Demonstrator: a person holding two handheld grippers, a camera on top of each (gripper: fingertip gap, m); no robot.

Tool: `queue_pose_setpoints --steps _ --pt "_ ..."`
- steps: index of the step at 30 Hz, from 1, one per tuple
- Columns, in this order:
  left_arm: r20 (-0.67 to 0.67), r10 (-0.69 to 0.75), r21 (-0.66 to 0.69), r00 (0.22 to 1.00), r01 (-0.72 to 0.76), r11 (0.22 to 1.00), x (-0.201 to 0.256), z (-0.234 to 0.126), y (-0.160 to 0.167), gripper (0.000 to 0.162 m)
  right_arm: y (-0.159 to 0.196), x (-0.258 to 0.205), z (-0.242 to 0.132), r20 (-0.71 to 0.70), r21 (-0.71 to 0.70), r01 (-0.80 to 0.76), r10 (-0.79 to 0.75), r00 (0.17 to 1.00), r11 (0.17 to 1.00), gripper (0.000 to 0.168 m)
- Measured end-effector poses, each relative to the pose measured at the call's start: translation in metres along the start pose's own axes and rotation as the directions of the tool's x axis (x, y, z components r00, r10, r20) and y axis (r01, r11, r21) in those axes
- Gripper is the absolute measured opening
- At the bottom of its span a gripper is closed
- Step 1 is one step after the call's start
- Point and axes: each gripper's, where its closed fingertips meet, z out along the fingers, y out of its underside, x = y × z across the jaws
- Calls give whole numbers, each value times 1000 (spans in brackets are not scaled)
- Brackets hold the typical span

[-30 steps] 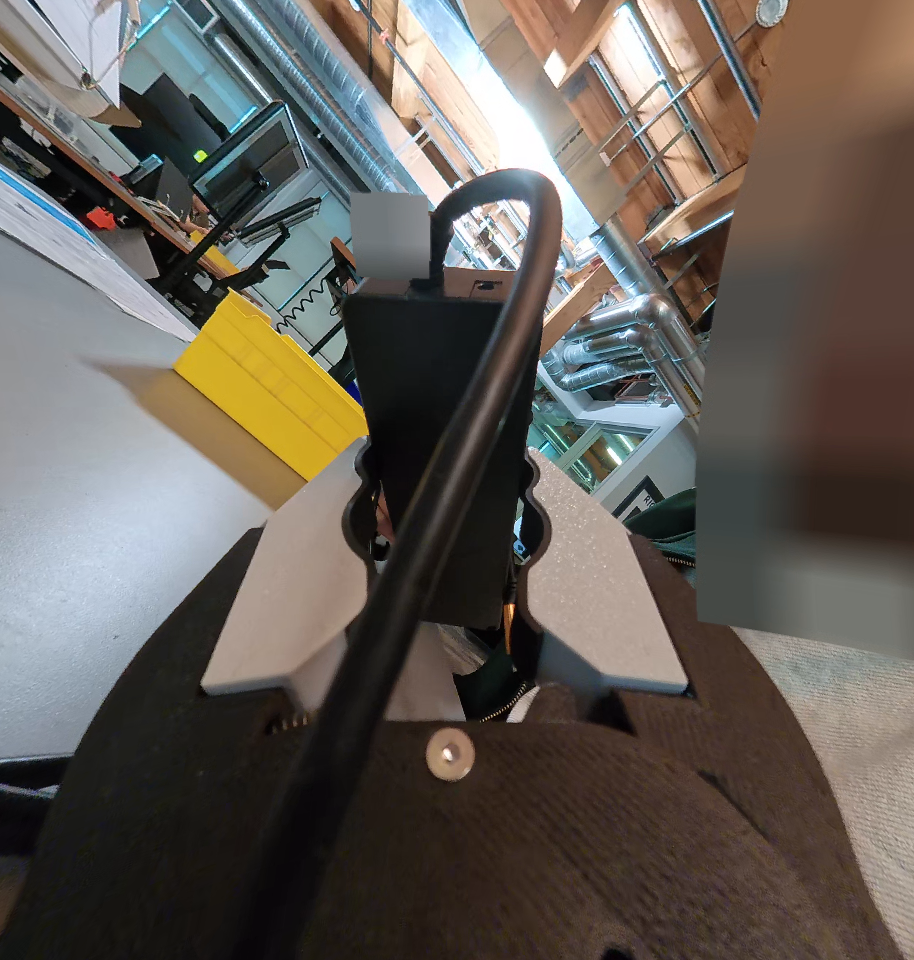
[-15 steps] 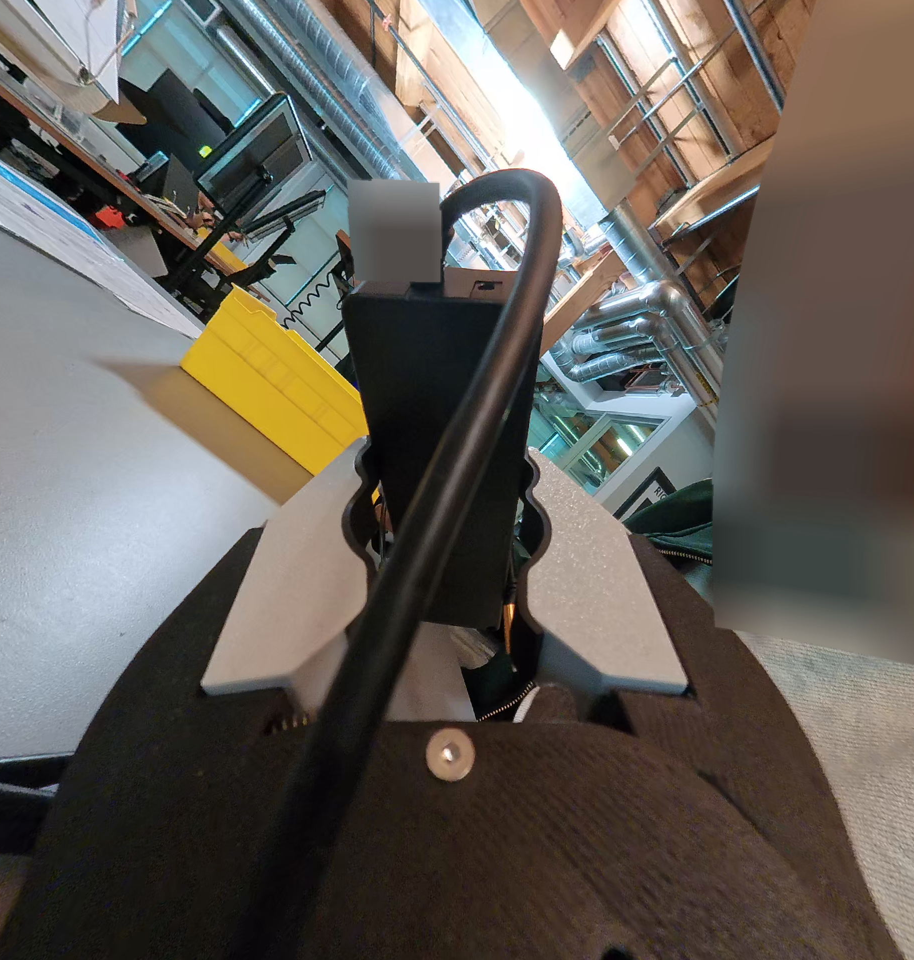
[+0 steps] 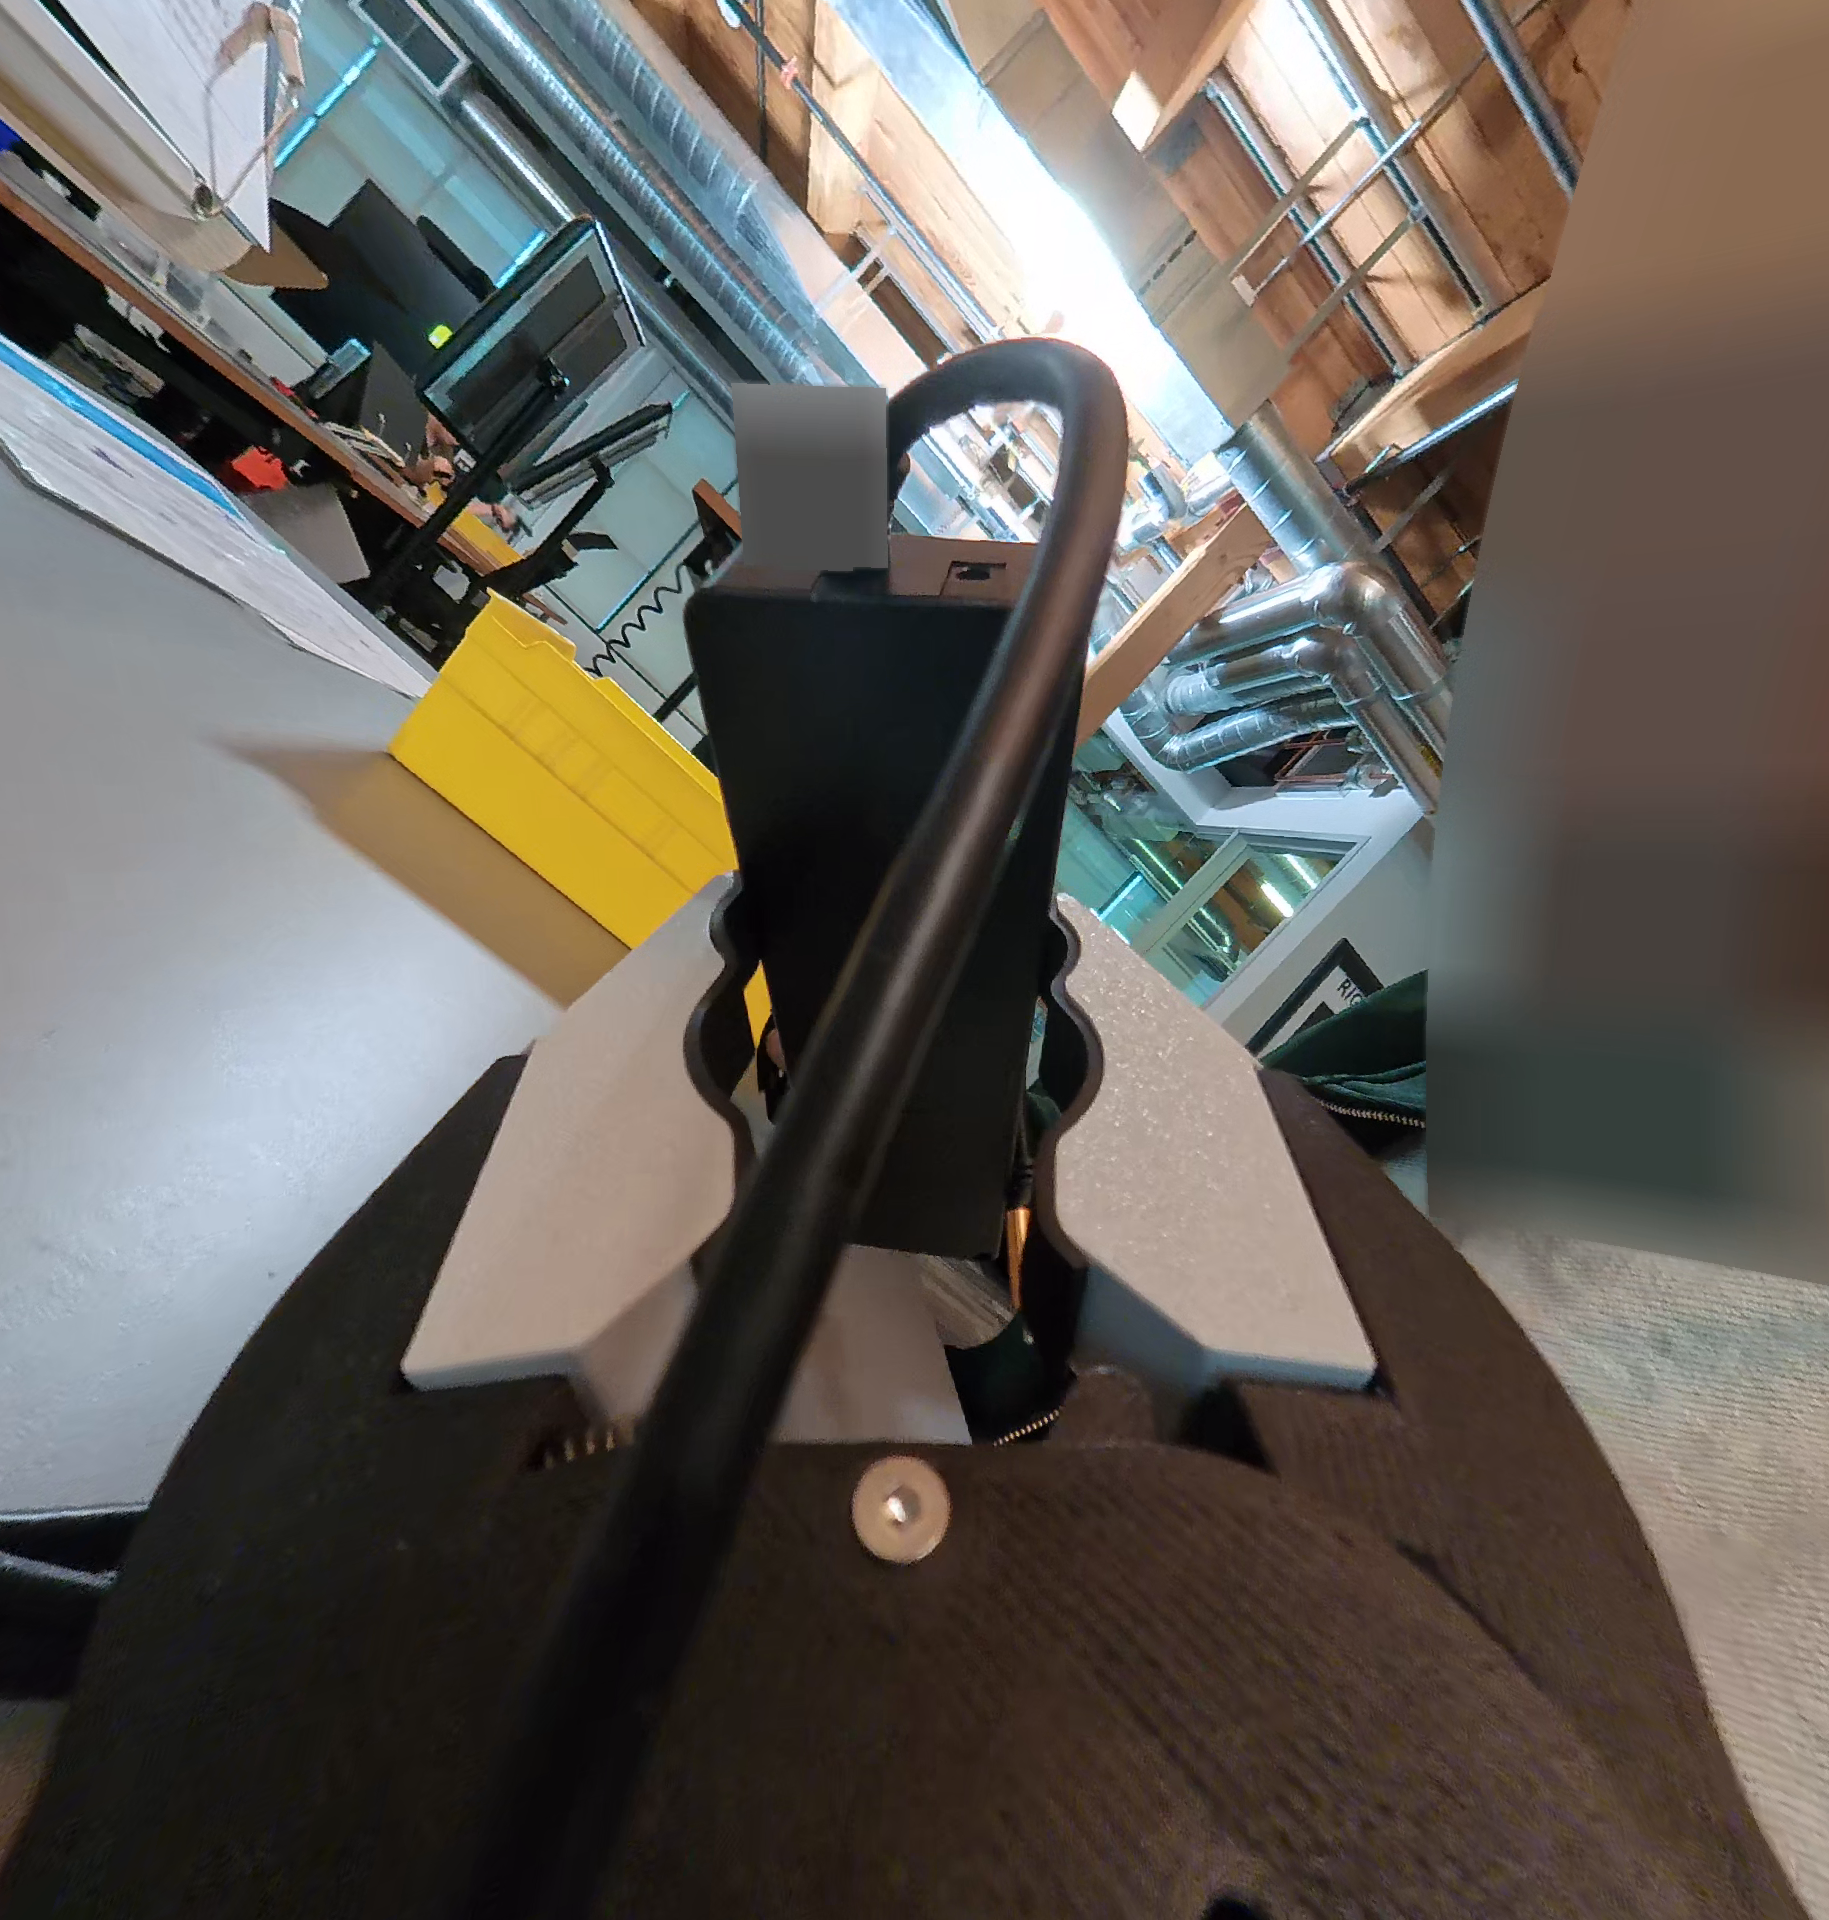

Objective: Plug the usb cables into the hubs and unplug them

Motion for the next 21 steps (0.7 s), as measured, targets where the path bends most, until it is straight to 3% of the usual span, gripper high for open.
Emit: queue_pose_setpoints --steps 6,11,18,21 --pt "35 34 40 999 -36 999 -3 -4 -8 51 11 12 0 2 -26 -163 163 987 986 1" --pt "56 34 60 998 -37 998 -6 -6 -13 51 50 32 2 -129 -217 -286 263 956 933 1" --pt "83 23 87 996 -30 996 -12 -10 -19 51 77 44 -1 -258 -353 -315 232 938 881 2" --pt "90 19 88 996 -27 996 -13 -11 -19 52 78 43 0 -258 -370 -276 187 948 887 15"
